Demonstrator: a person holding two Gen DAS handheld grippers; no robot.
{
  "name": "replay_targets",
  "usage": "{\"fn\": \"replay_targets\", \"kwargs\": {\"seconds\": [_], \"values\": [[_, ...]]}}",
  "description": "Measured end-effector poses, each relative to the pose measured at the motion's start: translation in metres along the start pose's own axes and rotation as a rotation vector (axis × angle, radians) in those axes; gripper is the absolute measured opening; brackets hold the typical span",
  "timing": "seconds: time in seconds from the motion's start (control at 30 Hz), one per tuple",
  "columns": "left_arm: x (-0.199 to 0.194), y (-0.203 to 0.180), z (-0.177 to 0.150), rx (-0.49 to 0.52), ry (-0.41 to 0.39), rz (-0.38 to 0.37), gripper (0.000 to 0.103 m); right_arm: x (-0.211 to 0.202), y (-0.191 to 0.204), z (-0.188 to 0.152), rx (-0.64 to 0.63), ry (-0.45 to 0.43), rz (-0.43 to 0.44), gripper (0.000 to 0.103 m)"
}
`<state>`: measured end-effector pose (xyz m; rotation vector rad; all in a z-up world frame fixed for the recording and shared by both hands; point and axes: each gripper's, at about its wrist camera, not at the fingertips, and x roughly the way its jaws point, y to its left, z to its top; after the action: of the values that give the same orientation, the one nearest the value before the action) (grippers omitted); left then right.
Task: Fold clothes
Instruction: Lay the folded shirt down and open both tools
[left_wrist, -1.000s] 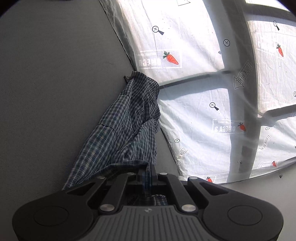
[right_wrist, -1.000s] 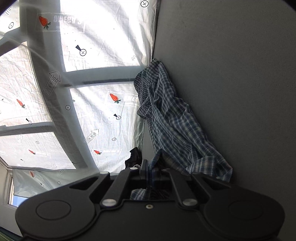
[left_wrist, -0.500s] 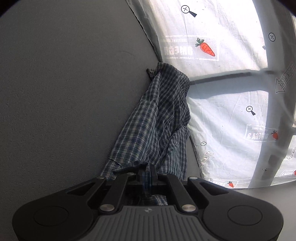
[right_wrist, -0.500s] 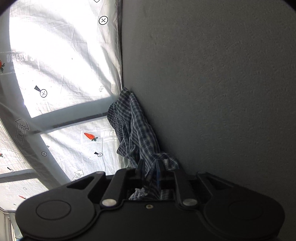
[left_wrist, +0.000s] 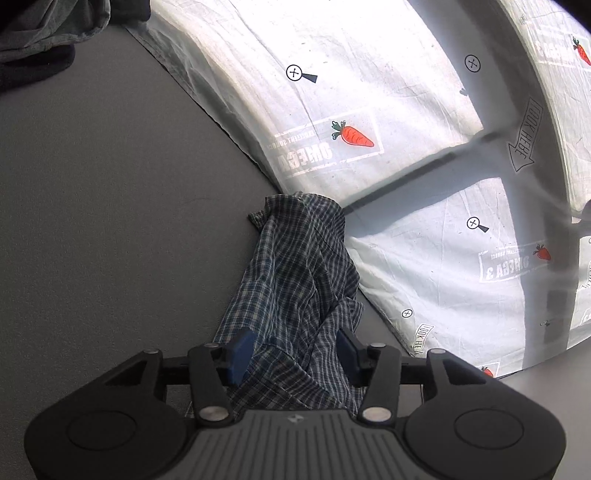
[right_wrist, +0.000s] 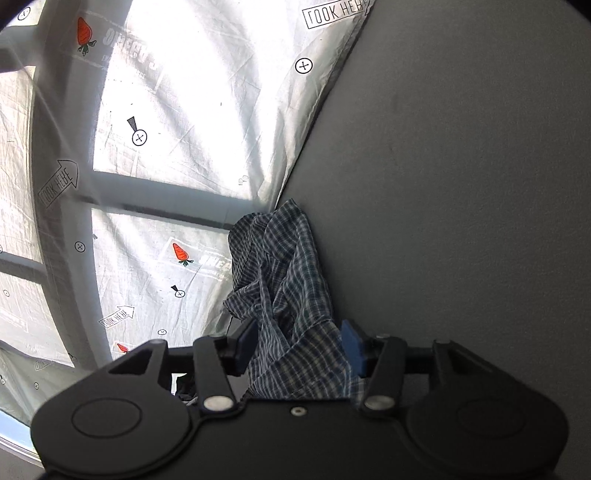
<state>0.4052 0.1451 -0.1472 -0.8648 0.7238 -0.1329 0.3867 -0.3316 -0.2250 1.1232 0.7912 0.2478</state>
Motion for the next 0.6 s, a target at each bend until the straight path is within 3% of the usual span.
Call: {"fn": "replay_targets", "kwargs": {"seconds": [0.13, 0.23, 0.37, 0.4, 0.53, 0.6], "values": [[-0.006, -0.017, -0.023, 0.119, 0.046, 0.053, 0.059, 0.003, -0.002, -0.015, -0.044, 0.048, -0.079, 0.058], [-0.006, -0.03, -0.048, 0.212, 0.086, 0.113, 0.061, 0.008, -0.007, -0.024, -0.043, 0.09, -0.088, 0.056], [0.003, -0.042, -0.073, 0.315, 0.138, 0.16, 0.061, 0.018, 0.003, -0.026, -0.133, 0.113, -0.076, 0.016], [0.005, -0.046, -0.078, 0.344, 0.153, 0.161, 0.061, 0.018, 0.011, -0.024, -0.177, 0.093, -0.065, 0.01], [0.011, -0.062, -0.094, 0.466, 0.164, 0.157, 0.061, 0.014, 0.042, -0.016, -0.319, 0.004, 0.01, 0.003], [0.014, -0.066, -0.101, 0.517, 0.172, 0.166, 0.061, 0.018, 0.046, -0.012, -0.343, -0.005, 0.0, 0.002]]}}
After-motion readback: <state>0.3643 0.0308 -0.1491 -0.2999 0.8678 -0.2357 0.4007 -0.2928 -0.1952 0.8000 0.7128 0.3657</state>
